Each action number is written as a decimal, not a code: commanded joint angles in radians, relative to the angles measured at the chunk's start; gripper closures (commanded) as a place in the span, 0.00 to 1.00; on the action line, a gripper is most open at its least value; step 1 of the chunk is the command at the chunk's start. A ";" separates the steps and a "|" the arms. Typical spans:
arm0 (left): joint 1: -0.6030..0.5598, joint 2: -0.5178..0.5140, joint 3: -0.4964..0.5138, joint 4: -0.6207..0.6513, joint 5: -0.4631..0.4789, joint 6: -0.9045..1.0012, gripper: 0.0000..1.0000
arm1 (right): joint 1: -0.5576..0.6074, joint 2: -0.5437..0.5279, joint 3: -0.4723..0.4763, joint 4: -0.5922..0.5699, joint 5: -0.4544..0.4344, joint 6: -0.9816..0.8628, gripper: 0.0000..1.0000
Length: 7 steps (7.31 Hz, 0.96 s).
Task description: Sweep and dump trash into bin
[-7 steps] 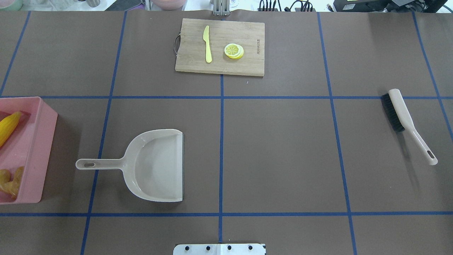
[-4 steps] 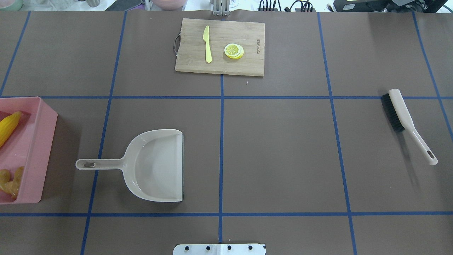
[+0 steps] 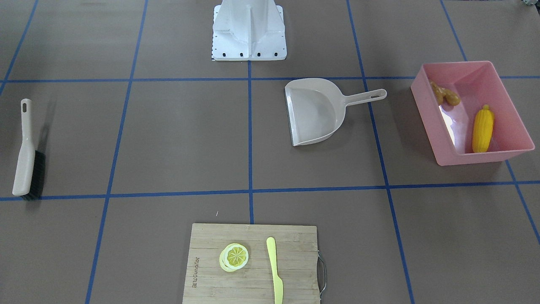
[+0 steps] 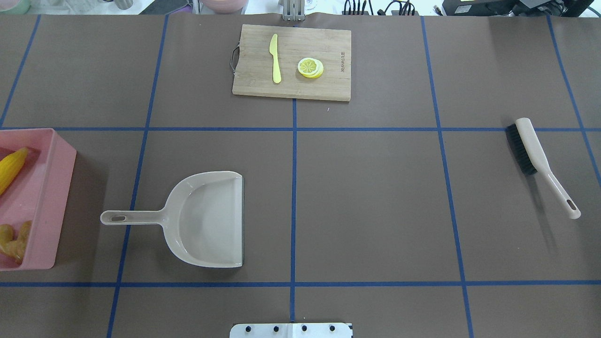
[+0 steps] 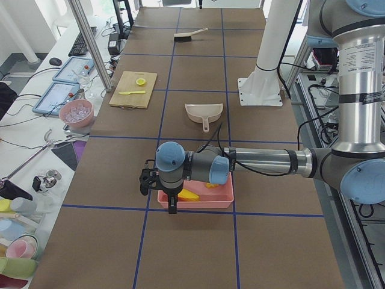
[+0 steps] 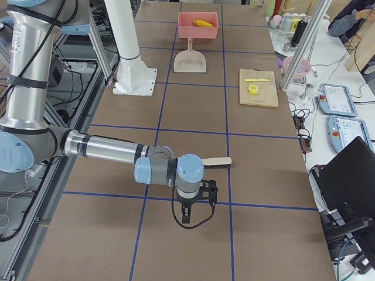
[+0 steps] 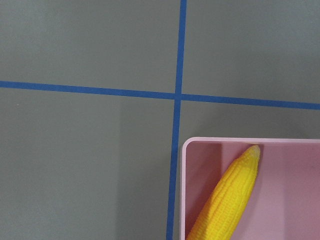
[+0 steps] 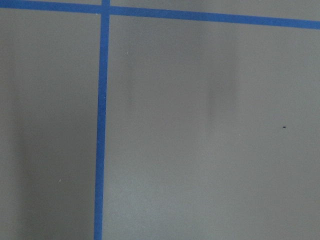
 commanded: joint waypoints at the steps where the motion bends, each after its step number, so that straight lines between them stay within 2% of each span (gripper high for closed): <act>1: 0.000 0.005 0.002 0.004 0.000 0.000 0.01 | 0.000 0.000 0.000 0.000 0.000 0.000 0.00; 7: -0.002 0.005 0.019 0.006 0.000 -0.002 0.01 | 0.000 0.000 0.000 0.001 -0.002 0.000 0.00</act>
